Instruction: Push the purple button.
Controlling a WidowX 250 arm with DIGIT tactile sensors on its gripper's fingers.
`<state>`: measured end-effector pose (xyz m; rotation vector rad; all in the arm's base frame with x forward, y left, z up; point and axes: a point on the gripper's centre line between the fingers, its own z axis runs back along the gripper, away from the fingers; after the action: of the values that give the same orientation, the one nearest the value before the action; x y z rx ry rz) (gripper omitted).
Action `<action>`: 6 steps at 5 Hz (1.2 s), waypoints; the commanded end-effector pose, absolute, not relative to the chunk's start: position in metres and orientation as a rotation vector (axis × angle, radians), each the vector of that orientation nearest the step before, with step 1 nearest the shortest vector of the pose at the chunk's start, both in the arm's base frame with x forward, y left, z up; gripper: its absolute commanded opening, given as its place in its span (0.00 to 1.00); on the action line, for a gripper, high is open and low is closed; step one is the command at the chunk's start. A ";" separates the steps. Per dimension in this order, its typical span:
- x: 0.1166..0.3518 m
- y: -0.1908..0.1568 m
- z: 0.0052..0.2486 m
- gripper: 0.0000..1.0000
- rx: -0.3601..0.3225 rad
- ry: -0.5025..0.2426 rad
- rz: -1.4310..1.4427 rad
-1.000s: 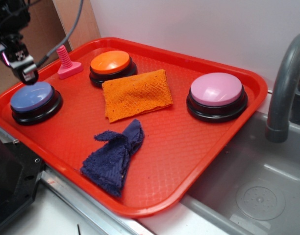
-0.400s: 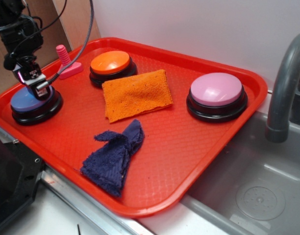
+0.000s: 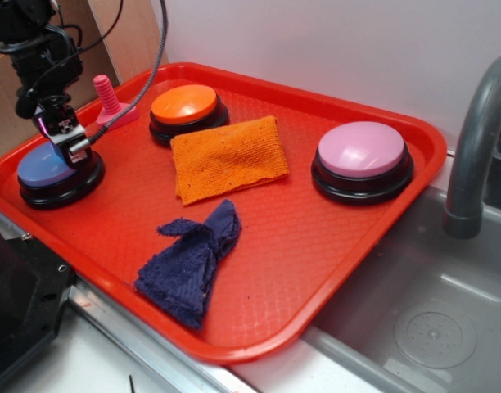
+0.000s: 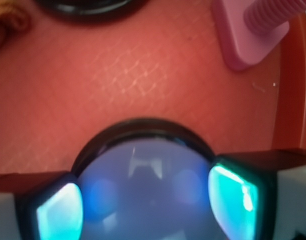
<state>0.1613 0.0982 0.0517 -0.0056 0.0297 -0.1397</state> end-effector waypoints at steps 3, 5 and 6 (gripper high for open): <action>0.160 0.090 0.099 1.00 0.036 -0.007 -0.109; 0.158 0.088 0.109 1.00 0.061 -0.030 -0.083; 0.158 0.080 0.128 1.00 0.052 -0.040 -0.080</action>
<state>0.1502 0.0798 0.1207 0.0280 -0.0058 -0.0655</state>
